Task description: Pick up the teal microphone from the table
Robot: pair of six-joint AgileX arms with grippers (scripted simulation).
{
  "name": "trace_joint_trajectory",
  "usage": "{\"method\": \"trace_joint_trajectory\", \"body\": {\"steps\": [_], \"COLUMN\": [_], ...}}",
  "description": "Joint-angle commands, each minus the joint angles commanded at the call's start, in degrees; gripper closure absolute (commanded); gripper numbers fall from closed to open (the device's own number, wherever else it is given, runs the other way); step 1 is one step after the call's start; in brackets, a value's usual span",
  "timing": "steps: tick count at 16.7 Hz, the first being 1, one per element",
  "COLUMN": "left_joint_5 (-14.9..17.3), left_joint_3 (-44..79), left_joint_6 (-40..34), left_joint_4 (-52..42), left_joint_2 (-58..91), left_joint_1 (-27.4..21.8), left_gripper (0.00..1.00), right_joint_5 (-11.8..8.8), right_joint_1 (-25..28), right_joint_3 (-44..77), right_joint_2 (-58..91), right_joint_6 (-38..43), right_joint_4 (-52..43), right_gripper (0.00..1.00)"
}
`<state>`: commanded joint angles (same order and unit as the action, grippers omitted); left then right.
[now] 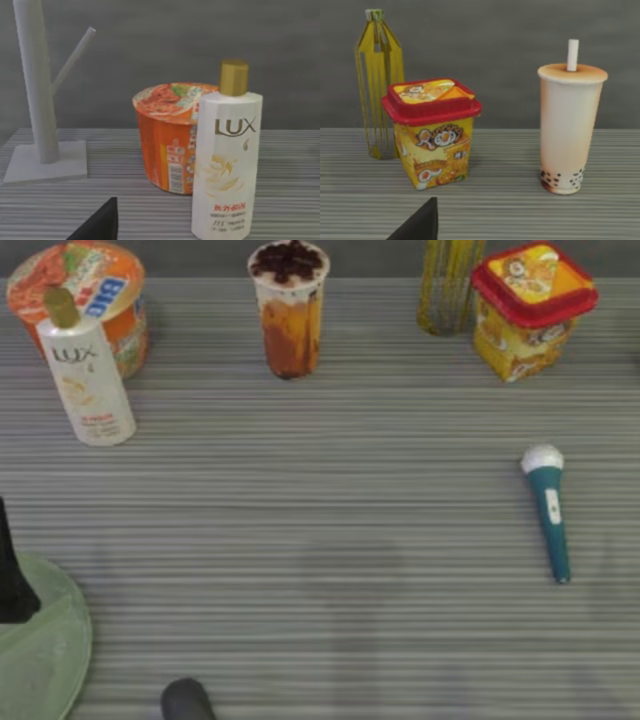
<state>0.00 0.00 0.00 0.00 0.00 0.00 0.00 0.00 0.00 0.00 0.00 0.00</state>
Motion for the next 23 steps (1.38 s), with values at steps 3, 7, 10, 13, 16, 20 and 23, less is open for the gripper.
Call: {"method": "trace_joint_trajectory", "body": {"steps": [3, 7, 10, 13, 16, 20, 23], "left_joint_5": [0.00, 0.00, 0.00, 0.00, 0.00, 0.00, 0.00], "left_joint_3": [0.00, 0.00, 0.00, 0.00, 0.00, 0.00, 0.00], "left_joint_6": [0.00, 0.00, 0.00, 0.00, 0.00, 0.00, 0.00], "left_joint_4": [0.00, 0.00, 0.00, 0.00, 0.00, 0.00, 0.00], "left_joint_2": [0.00, 0.00, 0.00, 0.00, 0.00, 0.00, 0.00], "left_joint_1": [0.00, 0.00, 0.00, 0.00, 0.00, 0.00, 0.00], "left_gripper": [0.00, 0.00, 0.00, 0.00, 0.00, 0.00, 0.00], "right_joint_5": [-0.01, 0.12, 0.39, 0.67, 0.89, 1.16, 1.46], "right_joint_1": [0.18, 2.23, 4.75, 7.70, 10.81, 14.66, 16.95], "right_joint_3": [0.51, 7.35, 16.44, 27.47, 39.10, 53.52, 62.16], "right_joint_2": [0.61, 9.08, 21.62, 37.98, 55.69, 77.47, 89.99], "right_joint_6": [0.14, 2.10, 4.83, 8.15, 11.56, 15.66, 18.15], "right_joint_4": [-0.48, -6.43, -13.66, -21.85, -30.15, -40.40, -46.90], "right_gripper": [0.00, 0.00, 0.00, 0.00, 0.00, 0.00, 0.00]}}
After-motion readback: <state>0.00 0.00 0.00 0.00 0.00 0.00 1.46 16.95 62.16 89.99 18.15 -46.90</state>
